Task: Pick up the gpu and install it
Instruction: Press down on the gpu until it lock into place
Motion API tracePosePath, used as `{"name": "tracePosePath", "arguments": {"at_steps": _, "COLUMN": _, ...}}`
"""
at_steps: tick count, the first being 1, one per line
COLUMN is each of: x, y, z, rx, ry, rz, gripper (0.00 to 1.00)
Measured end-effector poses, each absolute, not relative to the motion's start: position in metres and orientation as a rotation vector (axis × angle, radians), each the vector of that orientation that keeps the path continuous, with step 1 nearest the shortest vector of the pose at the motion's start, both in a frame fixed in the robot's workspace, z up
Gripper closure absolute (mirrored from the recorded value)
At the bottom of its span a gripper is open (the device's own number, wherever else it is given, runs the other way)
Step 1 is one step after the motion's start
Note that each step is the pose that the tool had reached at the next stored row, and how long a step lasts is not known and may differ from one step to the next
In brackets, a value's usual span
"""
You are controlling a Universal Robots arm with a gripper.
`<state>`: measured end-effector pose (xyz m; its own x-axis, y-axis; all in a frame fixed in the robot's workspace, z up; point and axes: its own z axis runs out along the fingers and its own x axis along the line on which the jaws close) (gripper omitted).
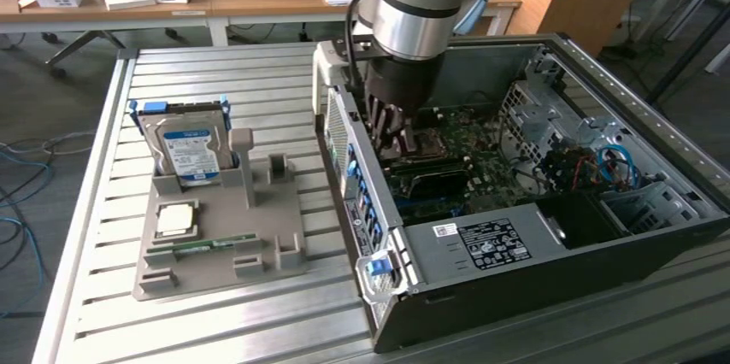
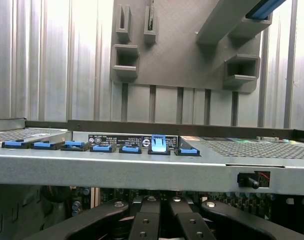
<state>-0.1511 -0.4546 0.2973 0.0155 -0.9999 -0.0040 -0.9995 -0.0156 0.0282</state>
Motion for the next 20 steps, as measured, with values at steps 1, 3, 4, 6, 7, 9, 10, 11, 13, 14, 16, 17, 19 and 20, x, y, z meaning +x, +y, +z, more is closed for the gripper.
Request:
{"name": "tracePosePath", "arguments": {"at_steps": 1, "x": -0.1509, "y": -0.4546, "z": 0.2973, "rx": 2.226, "ry": -2.192, "rz": -0.035, "gripper": 0.89}}
{"name": "tracePosePath", "arguments": {"at_steps": 3, "x": -0.1507, "y": -0.4546, "z": 0.2974, "rx": 2.226, "ry": -2.192, "rz": -0.035, "gripper": 0.89}}
{"name": "tracePosePath", "arguments": {"at_steps": 4, "x": -0.1505, "y": -0.4546, "z": 0.2973, "rx": 2.226, "ry": -2.192, "rz": -0.035, "gripper": 0.89}}
{"name": "tracePosePath", "arguments": {"at_steps": 6, "x": -0.1504, "y": -0.4546, "z": 0.2973, "rx": 2.226, "ry": -2.192, "rz": -0.035, "gripper": 0.89}}
{"name": "tracePosePath", "arguments": {"at_steps": 7, "x": -0.1504, "y": -0.4546, "z": 0.2974, "rx": 2.226, "ry": -2.192, "rz": -0.035, "gripper": 0.89}}
{"name": "tracePosePath", "arguments": {"at_steps": 9, "x": -0.1506, "y": -0.4543, "z": 0.2973, "rx": 2.226, "ry": -2.192, "rz": -0.035, "gripper": 0.89}}
{"name": "tracePosePath", "arguments": {"at_steps": 10, "x": -0.1507, "y": -0.4539, "z": 0.2973, "rx": 2.226, "ry": -2.192, "rz": -0.035, "gripper": 0.89}}
{"name": "tracePosePath", "arguments": {"at_steps": 11, "x": -0.1510, "y": -0.4536, "z": 0.2973, "rx": 2.227, "ry": -2.192, "rz": -0.035, "gripper": 0.89}}
{"name": "tracePosePath", "arguments": {"at_steps": 13, "x": -0.1515, "y": -0.4529, "z": 0.2973, "rx": 2.227, "ry": -2.193, "rz": -0.036, "gripper": 0.89}}
{"name": "tracePosePath", "arguments": {"at_steps": 14, "x": -0.1515, "y": -0.4529, "z": 0.2973, "rx": 2.228, "ry": -2.193, "rz": -0.036, "gripper": 0.89}}
{"name": "tracePosePath", "arguments": {"at_steps": 16, "x": -0.1515, "y": -0.4529, "z": 0.2973, "rx": 2.228, "ry": -2.193, "rz": -0.036, "gripper": 0.89}}
{"name": "tracePosePath", "arguments": {"at_steps": 17, "x": -0.1515, "y": -0.4528, "z": 0.2973, "rx": 2.228, "ry": -2.193, "rz": -0.036, "gripper": 0.89}}
{"name": "tracePosePath", "arguments": {"at_steps": 19, "x": -0.1515, "y": -0.4528, "z": 0.2973, "rx": 2.228, "ry": -2.193, "rz": -0.037, "gripper": 0.89}}
{"name": "tracePosePath", "arguments": {"at_steps": 20, "x": -0.1515, "y": -0.4528, "z": 0.2972, "rx": 2.228, "ry": -2.193, "rz": -0.037, "gripper": 0.89}}
